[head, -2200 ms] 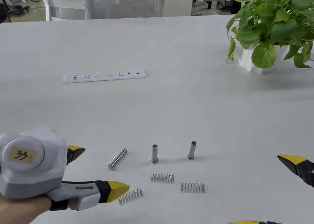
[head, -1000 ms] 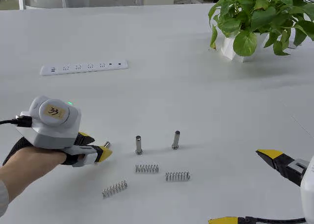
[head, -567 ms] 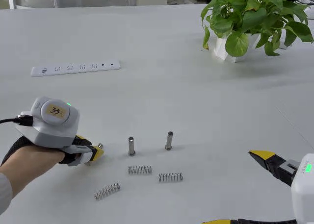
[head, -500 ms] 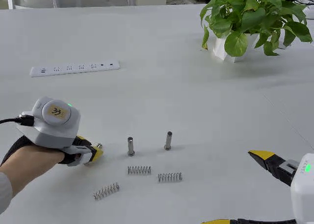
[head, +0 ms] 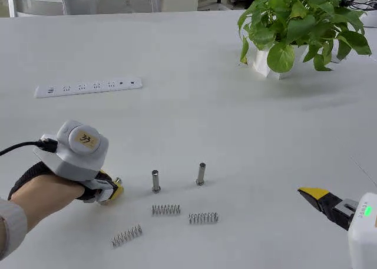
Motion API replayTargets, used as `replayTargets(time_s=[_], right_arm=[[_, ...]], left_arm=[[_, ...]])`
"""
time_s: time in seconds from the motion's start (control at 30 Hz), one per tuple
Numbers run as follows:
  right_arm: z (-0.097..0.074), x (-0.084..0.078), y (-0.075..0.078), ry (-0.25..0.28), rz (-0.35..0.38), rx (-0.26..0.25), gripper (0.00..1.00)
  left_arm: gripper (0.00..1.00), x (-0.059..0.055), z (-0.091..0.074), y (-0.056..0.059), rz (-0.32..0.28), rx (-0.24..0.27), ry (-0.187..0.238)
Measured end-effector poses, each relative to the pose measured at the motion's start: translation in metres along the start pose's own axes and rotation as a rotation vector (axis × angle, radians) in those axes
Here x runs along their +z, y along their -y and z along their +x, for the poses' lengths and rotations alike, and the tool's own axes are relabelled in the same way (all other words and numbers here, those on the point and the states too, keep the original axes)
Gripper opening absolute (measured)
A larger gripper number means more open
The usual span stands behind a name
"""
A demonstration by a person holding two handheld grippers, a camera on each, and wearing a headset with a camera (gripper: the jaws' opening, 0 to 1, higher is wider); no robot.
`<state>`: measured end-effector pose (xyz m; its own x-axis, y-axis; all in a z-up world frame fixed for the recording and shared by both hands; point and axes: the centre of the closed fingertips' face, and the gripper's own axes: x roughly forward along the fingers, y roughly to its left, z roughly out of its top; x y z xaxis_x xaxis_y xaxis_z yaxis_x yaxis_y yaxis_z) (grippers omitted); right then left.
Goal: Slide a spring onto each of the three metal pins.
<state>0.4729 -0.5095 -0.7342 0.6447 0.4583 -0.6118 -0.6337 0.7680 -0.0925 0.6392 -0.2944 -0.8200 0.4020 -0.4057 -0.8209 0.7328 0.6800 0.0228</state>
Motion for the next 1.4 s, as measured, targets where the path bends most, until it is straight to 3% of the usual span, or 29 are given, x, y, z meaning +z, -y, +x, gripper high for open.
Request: replayTargets(time_s=[0.33, 0.57, 1.03, 1.4], right_arm=[[0.0040, 0.0020, -0.0045, -0.005, -0.021, 0.020, 0.98], [0.0038, 0.0026, -0.0047, -0.001, -0.016, 0.019, 0.98], [0.0041, 0.0009, -0.0061, -0.007, -0.022, 0.015, 0.98], [0.0065, 0.0024, -0.0092, -0.014, -0.032, 0.022, 0.98]], left_arm=[[0.08, 0.0022, 0.0039, -0.0004, 0.024, 0.006, -0.060], [0.05, 0.0025, 0.0040, -0.0023, 0.010, 0.017, -0.065], [0.04, 0.0019, 0.0029, -0.0049, -0.083, 0.026, 0.039], [0.04, 0.0079, -0.0035, 0.0005, -0.078, 0.003, 0.059]])
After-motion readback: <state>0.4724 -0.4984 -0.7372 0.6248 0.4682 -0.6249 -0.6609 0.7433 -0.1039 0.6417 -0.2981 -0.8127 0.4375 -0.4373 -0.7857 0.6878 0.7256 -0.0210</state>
